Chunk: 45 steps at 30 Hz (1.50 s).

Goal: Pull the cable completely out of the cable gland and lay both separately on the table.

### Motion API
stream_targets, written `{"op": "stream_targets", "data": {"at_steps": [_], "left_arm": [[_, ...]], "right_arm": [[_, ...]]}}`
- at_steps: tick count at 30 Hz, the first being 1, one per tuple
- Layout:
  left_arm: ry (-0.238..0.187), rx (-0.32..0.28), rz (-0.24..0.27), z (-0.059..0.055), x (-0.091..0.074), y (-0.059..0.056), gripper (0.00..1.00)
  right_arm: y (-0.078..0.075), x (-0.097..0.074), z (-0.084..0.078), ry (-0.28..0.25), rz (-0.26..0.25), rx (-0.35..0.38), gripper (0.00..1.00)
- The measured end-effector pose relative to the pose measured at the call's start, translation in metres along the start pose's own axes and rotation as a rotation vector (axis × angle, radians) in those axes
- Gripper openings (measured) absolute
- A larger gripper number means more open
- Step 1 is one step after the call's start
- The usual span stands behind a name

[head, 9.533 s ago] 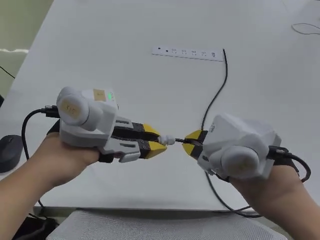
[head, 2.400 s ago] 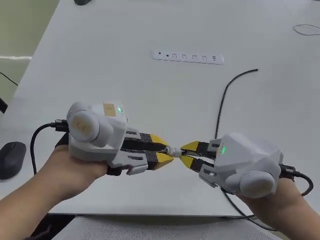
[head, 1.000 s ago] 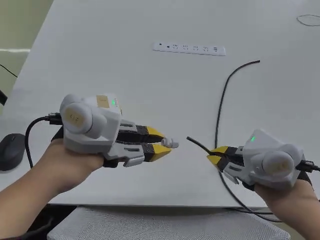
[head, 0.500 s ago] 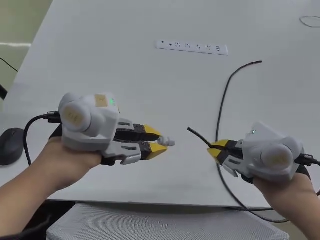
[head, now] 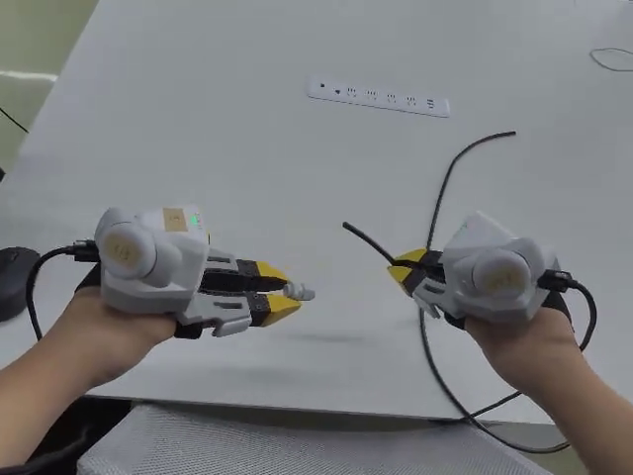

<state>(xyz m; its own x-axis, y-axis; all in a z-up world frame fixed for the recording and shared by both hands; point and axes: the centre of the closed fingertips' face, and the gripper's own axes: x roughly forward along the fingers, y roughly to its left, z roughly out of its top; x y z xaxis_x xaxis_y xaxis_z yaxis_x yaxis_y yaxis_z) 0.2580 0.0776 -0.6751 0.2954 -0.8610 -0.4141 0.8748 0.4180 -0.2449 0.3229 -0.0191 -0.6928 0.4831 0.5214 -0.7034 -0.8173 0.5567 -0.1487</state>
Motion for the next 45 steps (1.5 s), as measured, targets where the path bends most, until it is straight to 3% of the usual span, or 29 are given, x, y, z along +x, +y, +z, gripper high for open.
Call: {"op": "stream_targets", "data": {"at_steps": [14, 23, 29, 36, 45], "left_arm": [[0.026, -0.029, 0.041, -0.045, 0.003, 0.021, 0.14], [0.033, -0.045, 0.054, -0.070, 0.003, 0.035, 0.15], [0.013, -0.060, 0.075, -0.078, 0.002, 0.042, 0.15], [0.033, -0.050, 0.087, -0.097, 0.001, 0.049, 0.15], [0.043, -0.081, 0.119, -0.116, -0.002, 0.058, 0.15]], "right_arm": [[0.020, 0.049, 0.022, 0.029, 0.060, -0.081, 0.00], [0.036, 0.081, 0.021, 0.067, 0.124, -0.139, 0.00], [0.050, 0.107, 0.023, 0.087, 0.167, -0.193, 0.00], [0.068, 0.129, 0.019, 0.116, 0.214, -0.215, 0.00], [0.087, 0.153, 0.008, 0.149, 0.256, -0.165, 0.00]]}}
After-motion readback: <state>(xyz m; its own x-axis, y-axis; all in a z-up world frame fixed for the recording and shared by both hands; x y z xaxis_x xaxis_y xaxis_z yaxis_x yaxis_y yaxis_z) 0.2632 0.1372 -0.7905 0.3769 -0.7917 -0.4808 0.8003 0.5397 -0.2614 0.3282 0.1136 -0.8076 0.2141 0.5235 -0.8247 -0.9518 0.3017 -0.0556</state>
